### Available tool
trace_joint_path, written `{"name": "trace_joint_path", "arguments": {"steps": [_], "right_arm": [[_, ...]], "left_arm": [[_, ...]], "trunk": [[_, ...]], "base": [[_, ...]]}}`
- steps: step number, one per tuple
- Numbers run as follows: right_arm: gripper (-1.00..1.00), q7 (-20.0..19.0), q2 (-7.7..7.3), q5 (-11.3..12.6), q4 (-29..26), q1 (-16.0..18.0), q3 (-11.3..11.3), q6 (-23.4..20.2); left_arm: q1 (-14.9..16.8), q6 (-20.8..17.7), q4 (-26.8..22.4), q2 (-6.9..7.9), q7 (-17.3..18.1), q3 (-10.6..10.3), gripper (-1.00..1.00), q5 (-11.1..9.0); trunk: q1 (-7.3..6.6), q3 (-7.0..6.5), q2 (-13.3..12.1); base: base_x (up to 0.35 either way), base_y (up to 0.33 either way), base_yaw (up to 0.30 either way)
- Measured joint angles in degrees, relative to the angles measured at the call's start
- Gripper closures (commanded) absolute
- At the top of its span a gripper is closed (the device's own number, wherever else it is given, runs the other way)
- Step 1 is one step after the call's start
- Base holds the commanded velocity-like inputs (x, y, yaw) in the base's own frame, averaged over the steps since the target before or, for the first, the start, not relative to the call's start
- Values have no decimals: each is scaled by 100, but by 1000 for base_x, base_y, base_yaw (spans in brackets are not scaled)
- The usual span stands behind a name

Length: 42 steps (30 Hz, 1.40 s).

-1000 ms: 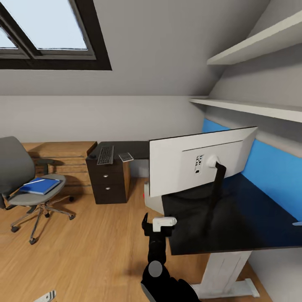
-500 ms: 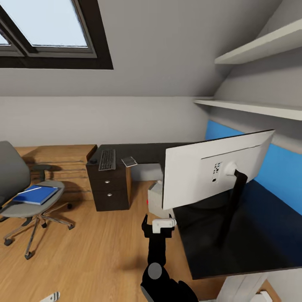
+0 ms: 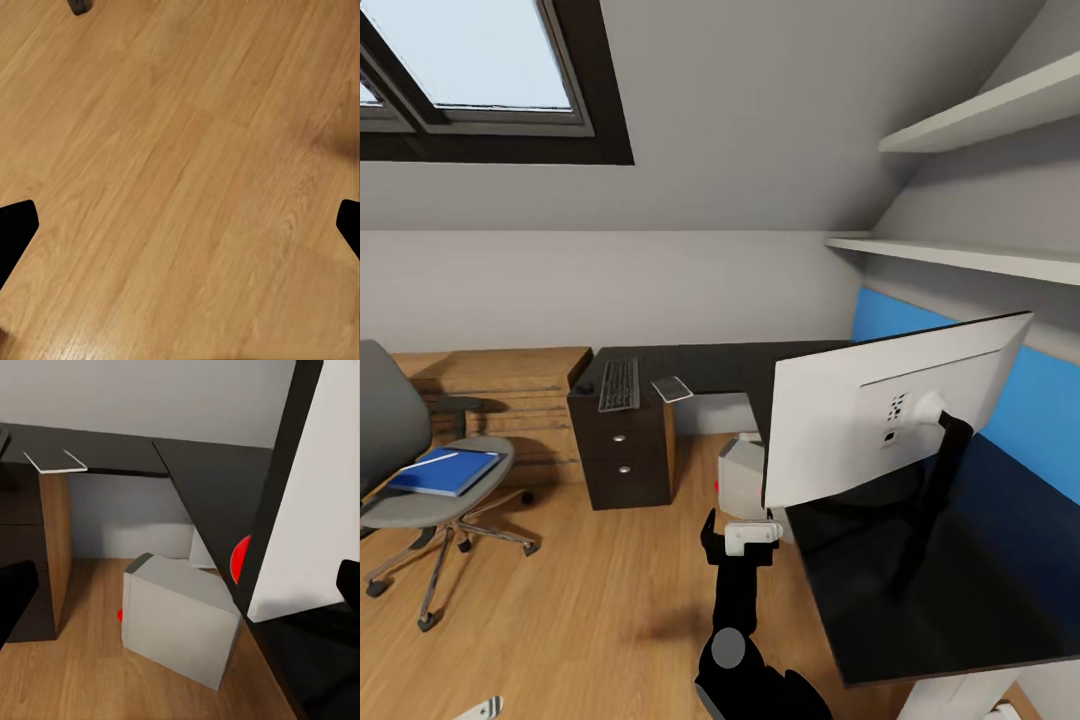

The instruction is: In the bedroom, organize the workspace by keeping the computer under the desk, ensuring the monitor is on the desk, placing the keyboard on the desk next to the monitor, placing the mouse on the desk next to the keyboard, moving the folder from the swivel chair onto the desk next to the mouse, stacking the notebook on top of the folder with the pen on top of the notebook, and positioning the swivel chair next to the desk.

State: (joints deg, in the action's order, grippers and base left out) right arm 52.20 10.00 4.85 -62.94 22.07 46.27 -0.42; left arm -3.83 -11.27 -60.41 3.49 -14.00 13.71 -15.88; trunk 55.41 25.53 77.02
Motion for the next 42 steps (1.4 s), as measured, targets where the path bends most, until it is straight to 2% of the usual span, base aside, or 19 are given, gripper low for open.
{"name": "trace_joint_path", "arguments": {"steps": [11, 17, 23, 28, 42], "right_arm": [[-100, 41, 0, -36, -6, -1, -20, -5], [-100, 344, 0, -86, -7, 0, -4, 1], [-100, 807, -1, -458, -13, 1, 35, 259], [-100, 1362, -1, -557, -26, 2, 46, 387], [-100, 1514, -1, -565, -34, 2, 35, 350]], "left_arm": [[0, 0, -1, 0, 5, -1, -100, 6], [0, 1, 0, -7, -2, -2, -100, 7], [-1, 1, 6, -9, -3, -9, -100, 7], [-1, 1, 7, -9, -4, -4, -100, 7], [-1, 1, 7, -9, -4, -7, -100, 9]], "trunk": [[-2, -50, 0], [0, -59, 0], [2, -60, 0], [1, -60, 0], [1, -60, 0]], "base": [[263, 127, -166], [122, 61, -35], [16, 8, -4], [2, 1, 0], [87, 14, 0]]}}
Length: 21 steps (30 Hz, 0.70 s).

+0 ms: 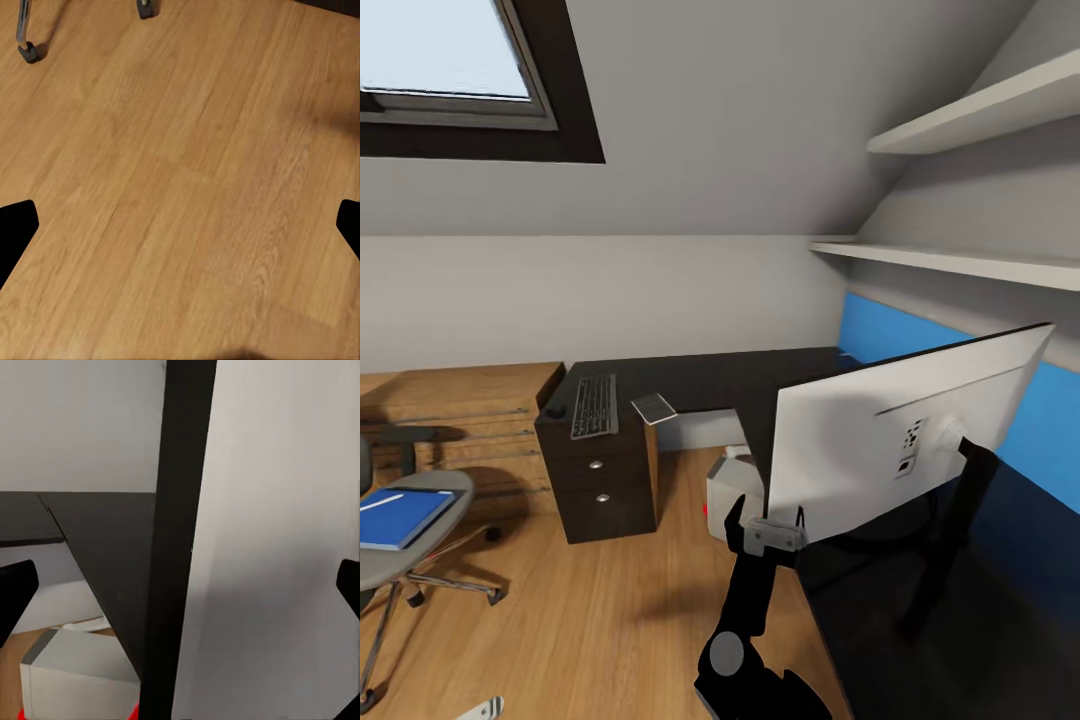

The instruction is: In the bedroom, organize the workspace by keeping the computer under the desk, ensuring the monitor is on the desk, placing the keyboard on the desk next to the monitor, placing the mouse on the desk next to the keyboard, moving the folder from the swivel chair onto the desk next to the mouse, stacking the notebook on top of the folder with the pen on top of the notebook, and positioning the swivel chair next to the desk.

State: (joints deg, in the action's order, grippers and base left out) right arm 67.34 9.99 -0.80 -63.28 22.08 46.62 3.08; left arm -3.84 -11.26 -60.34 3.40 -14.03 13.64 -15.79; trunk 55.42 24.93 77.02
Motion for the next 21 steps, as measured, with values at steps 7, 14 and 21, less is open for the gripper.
{"name": "trace_joint_path", "arguments": {"steps": [7, 14, 21], "right_arm": [[-100, 553, 0, 31, 5, 0, 13, -445], [-100, 801, 1, 46, -1, 0, -56, -696], [-100, 817, 1, 48, -5, 1, -477, -870]], "left_arm": [[0, -2, -1, -1, 0, -1, -100, -1], [0, 0, 12, 0, 0, -3, -100, -2], [0, 0, 17, -6, 2, -3, -100, -2]], "trunk": [[1, 0, 0], [0, 0, 0], [0, 0, 0]], "base": [[-75, 220, 0], [-7, 20, 0], [0, 1, 0]]}}
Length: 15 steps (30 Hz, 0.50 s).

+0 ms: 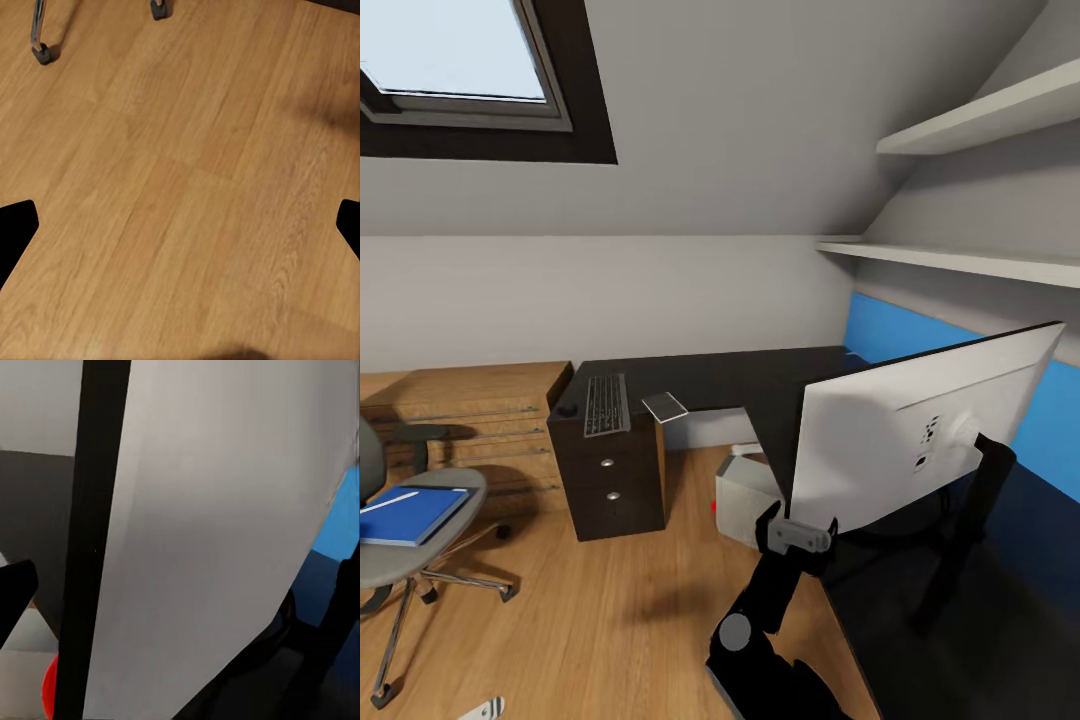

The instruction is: In the bedroom, organize the workspace by keeping the computer under the desk, ensuring the monitor is on the desk, placing the keyboard on the desk next to the monitor, placing the mouse on the desk next to the keyboard, moving the folder from the swivel chair onto the desk next to the mouse, stacking the notebook on top of the folder with the pen on top of the notebook, and positioning the swivel chair next to the desk.

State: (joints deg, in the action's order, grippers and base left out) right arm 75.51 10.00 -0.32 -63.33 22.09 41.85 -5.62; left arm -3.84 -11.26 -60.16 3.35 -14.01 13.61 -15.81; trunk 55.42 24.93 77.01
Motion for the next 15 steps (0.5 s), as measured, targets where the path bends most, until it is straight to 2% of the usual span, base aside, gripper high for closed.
{"name": "trace_joint_path", "arguments": {"steps": [15], "right_arm": [[-100, -5, 0, 0, -4, 0, -213, -160]], "left_arm": [[0, 0, -1, -3, -1, 0, -100, 0]], "trunk": [[0, 0, 0]], "base": [[4, 0, 0]]}}
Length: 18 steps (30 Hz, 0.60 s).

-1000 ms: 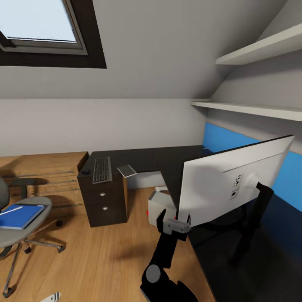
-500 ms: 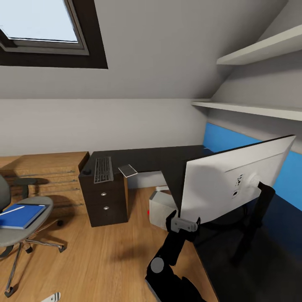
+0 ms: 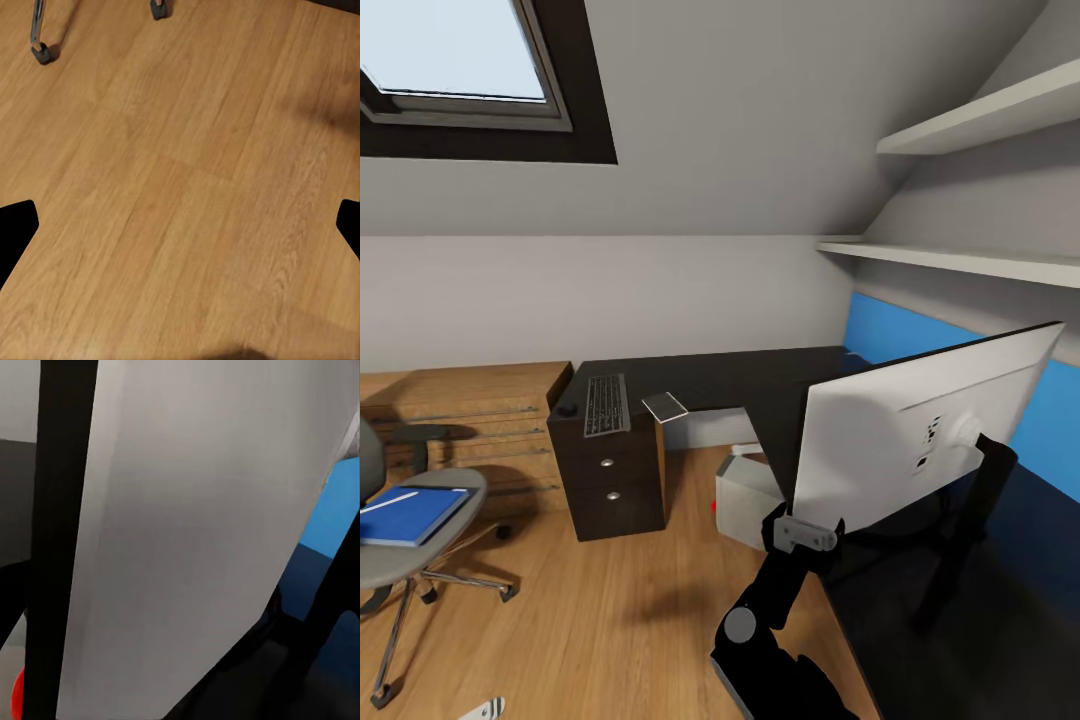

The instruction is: In the bedroom, organize the workspace by keeping the computer under the desk, ensuring the monitor is on the desk, placing the keyboard on the desk next to the monitor, placing the mouse on the desk next to the keyboard, moving the folder from the swivel chair onto the desk next to the mouse, stacking the notebook on top of the folder with the pen on top of the notebook, and positioning the swivel chair next to the desk.

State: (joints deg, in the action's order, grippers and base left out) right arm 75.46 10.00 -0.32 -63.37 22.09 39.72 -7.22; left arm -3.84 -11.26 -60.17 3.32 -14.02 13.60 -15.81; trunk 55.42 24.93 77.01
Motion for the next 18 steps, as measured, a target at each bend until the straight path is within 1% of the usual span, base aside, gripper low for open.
{"name": "trace_joint_path", "arguments": {"steps": [5, 8, 12, 15, 18], "right_arm": [[-100, 3, 0, 0, 0, 1, -44, 0], [-100, 3, 0, 0, 0, 1, -113, 0], [-100, 3, 0, -2, 0, 1, -135, 0], [-100, 3, 0, -4, 0, 2, -144, 0], [-100, 1, 0, -6, 0, 2, -146, 0]], "left_arm": [[0, 0, -2, 0, 1, 0, -100, 0], [0, 0, 0, 0, 0, 0, -100, 0], [0, 0, 1, 0, -1, 0, -100, 0], [0, 0, 3, 0, -1, 0, -100, 0], [0, 1, 12, 0, 0, -4, -100, 0]], "trunk": [[-2, 0, 0], [-1, 0, 0], [0, 0, 0], [1, 0, 0], [2, 0, 0]], "base": [[133, 0, 0], [40, 0, 0], [12, 0, 0], [-91, -61, 0], [-206, -159, 0]]}}
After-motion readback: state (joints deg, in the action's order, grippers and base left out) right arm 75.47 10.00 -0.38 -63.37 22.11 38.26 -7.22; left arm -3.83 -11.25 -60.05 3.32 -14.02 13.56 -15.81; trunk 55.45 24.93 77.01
